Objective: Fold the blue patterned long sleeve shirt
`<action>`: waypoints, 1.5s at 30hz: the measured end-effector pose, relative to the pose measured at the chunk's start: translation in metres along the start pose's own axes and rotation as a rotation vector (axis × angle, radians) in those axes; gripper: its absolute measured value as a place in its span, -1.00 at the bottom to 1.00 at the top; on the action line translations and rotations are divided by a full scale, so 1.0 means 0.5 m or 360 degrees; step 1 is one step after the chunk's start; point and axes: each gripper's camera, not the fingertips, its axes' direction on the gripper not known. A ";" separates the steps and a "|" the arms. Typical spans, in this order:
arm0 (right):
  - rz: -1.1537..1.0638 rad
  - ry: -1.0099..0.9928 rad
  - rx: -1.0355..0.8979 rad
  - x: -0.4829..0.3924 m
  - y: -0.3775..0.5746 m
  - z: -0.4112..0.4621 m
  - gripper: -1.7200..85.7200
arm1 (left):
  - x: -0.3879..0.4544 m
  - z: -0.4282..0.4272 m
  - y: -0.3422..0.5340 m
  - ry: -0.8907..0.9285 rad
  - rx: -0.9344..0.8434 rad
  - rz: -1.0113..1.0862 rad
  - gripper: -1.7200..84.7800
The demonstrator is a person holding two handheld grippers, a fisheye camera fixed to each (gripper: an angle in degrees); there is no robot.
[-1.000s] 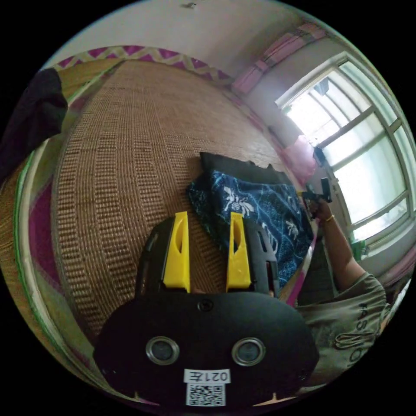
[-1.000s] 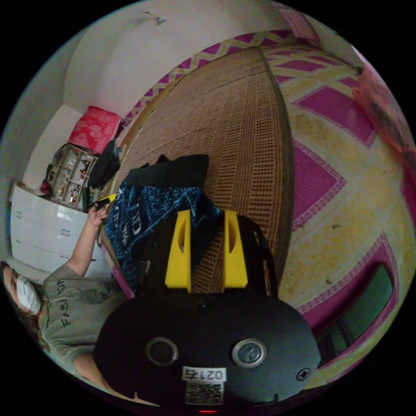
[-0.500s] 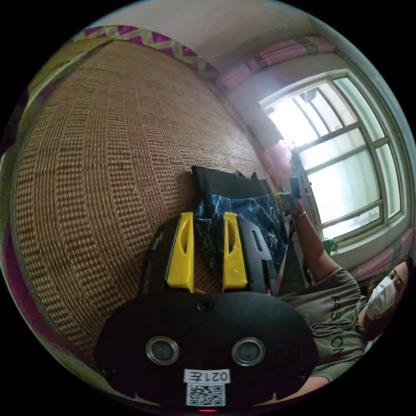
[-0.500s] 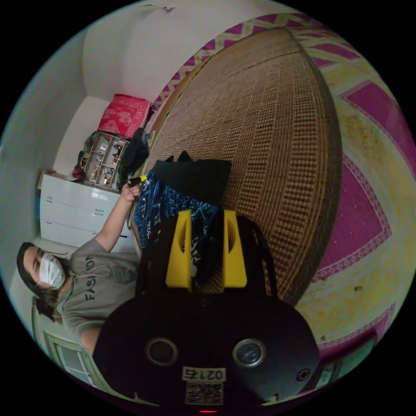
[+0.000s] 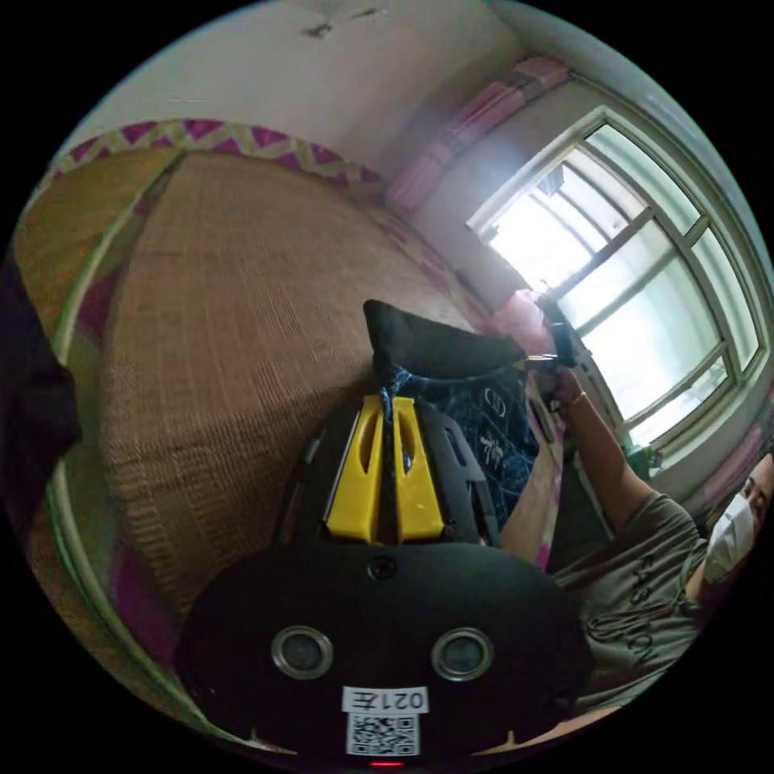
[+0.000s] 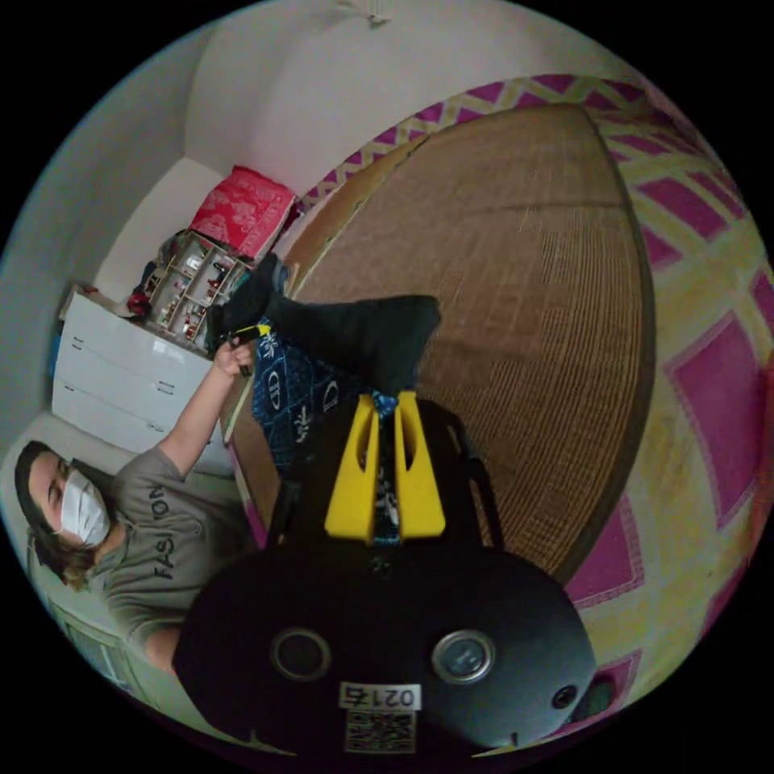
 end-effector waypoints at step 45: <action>-0.1026 -0.0342 0.0416 -0.635 0.559 -0.117 -0.94 | 0.713 -0.357 0.657 0.0367 0.0333 0.0841 -0.98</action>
